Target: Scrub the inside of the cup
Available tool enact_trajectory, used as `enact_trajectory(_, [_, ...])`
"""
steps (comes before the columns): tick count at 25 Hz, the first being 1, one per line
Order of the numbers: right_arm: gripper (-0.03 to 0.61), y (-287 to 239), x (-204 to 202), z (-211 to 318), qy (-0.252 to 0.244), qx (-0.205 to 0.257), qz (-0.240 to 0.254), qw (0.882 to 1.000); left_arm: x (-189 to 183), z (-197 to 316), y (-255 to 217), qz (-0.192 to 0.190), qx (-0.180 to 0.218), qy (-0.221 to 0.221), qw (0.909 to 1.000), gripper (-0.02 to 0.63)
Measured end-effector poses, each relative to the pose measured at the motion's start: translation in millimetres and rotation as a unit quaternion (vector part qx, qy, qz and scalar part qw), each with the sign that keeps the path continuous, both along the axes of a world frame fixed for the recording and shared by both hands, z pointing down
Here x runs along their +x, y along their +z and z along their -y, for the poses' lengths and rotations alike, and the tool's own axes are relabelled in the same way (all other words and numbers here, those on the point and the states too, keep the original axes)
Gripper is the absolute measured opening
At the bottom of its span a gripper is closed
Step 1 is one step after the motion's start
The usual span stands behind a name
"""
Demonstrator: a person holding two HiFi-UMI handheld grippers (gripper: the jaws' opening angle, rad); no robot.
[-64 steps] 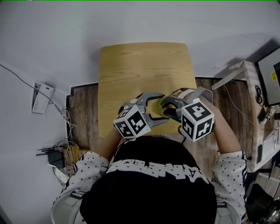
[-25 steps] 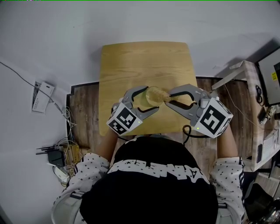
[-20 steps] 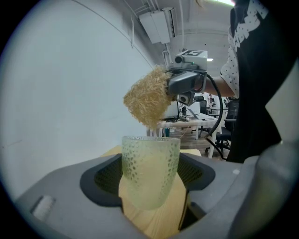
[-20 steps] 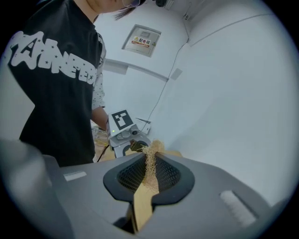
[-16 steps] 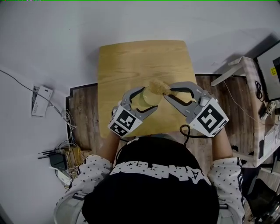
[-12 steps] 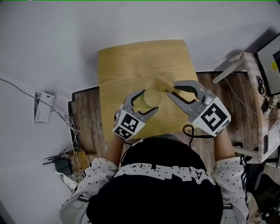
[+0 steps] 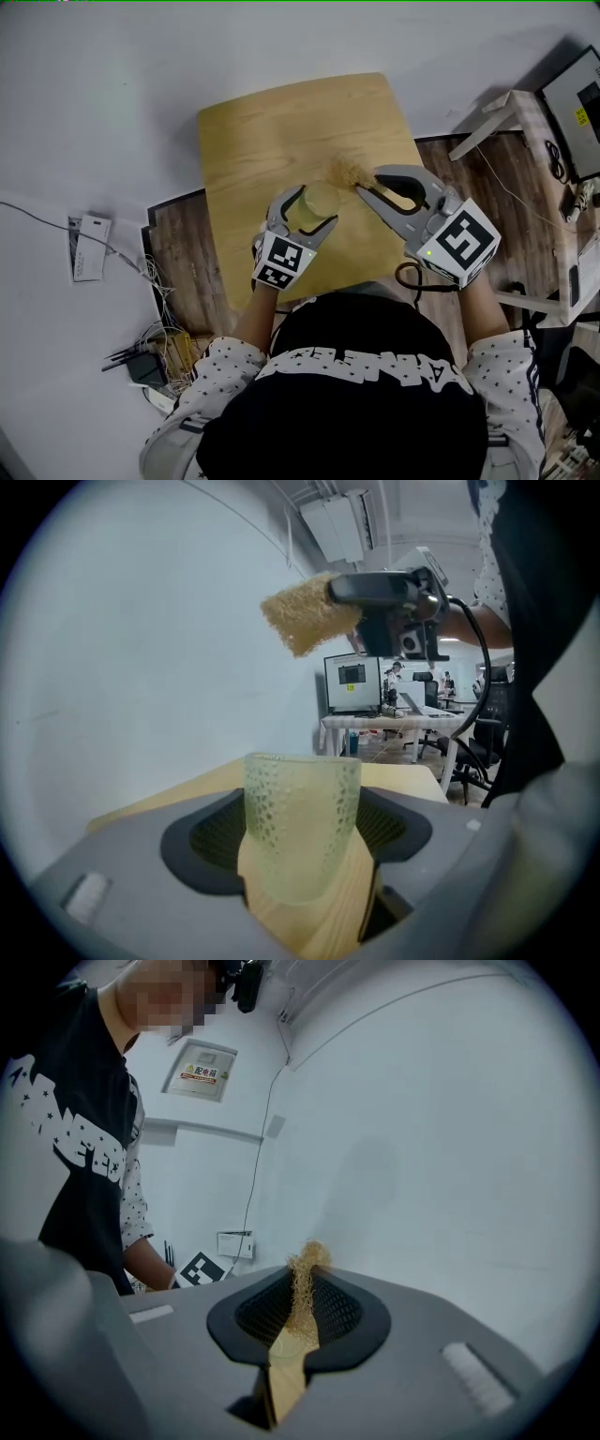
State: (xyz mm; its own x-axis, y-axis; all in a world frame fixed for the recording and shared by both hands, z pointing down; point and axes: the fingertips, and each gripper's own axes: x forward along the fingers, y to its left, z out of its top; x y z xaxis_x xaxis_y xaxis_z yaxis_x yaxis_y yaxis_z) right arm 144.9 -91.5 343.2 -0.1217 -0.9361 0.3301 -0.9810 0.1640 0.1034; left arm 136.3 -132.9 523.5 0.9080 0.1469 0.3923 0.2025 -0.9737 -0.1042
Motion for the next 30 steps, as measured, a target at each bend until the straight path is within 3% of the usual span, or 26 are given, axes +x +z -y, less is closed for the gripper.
enact_trajectory(13, [0.058, 8, 10, -13, 0.043, -0.022, 0.003, 0.999, 34, 21, 31, -0.01, -0.028, -0.042, 0.9987, 0.365])
enact_trajectory(30, [0.058, 13, 17, -26, 0.063, -0.024, 0.007, 0.998, 26, 18, 52, 0.003, -0.035, -0.041, 0.9985, 0.365])
